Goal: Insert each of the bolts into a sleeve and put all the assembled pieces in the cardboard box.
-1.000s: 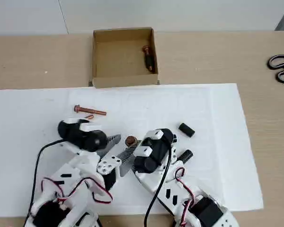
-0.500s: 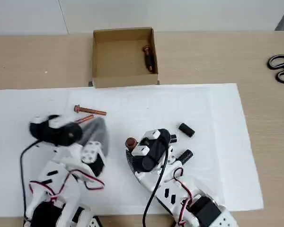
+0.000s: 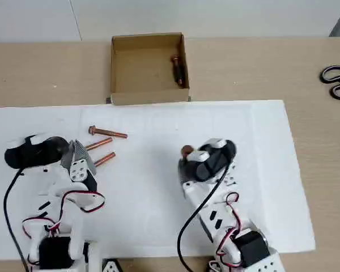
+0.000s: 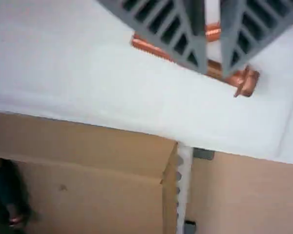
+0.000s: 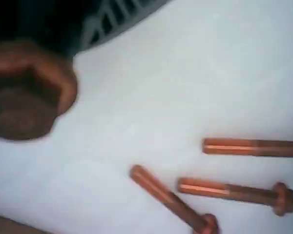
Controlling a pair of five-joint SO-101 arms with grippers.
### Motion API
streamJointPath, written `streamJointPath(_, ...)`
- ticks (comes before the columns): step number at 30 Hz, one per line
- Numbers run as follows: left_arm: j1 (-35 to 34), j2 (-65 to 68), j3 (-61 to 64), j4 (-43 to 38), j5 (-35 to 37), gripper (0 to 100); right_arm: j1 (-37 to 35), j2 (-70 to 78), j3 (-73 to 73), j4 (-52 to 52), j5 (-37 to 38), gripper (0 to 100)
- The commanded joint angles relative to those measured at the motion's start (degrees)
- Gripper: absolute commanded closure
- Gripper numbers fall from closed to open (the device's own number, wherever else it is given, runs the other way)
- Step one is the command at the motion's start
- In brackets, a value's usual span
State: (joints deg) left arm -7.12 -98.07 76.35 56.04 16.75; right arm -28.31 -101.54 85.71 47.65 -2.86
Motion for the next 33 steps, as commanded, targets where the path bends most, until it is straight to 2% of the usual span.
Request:
streamJointPath(1, -1.8, -0.3, 1.0, -1.5, -0.4, 99, 2.4, 5.5, -8.1, -2.1, -0.8, 99.6)
streamJointPath(9, -2.6, -0.3, 1.5, -0.7, -0.4, 99, 5.2, 37.1, -28.7, -2.7, -2.5, 99.6)
streamJointPath(19, -2.7, -0.6, 1.5, 4.4, -0.5, 99, 5.4, 67.6, -45.5, -15.8, -1.2, 99.6)
streamJointPath(33, -2.9, -0.7, 1.3, 8.5, -0.4, 99, 9.5, 103.4, -86.3, -15.7, -1.2, 99.5)
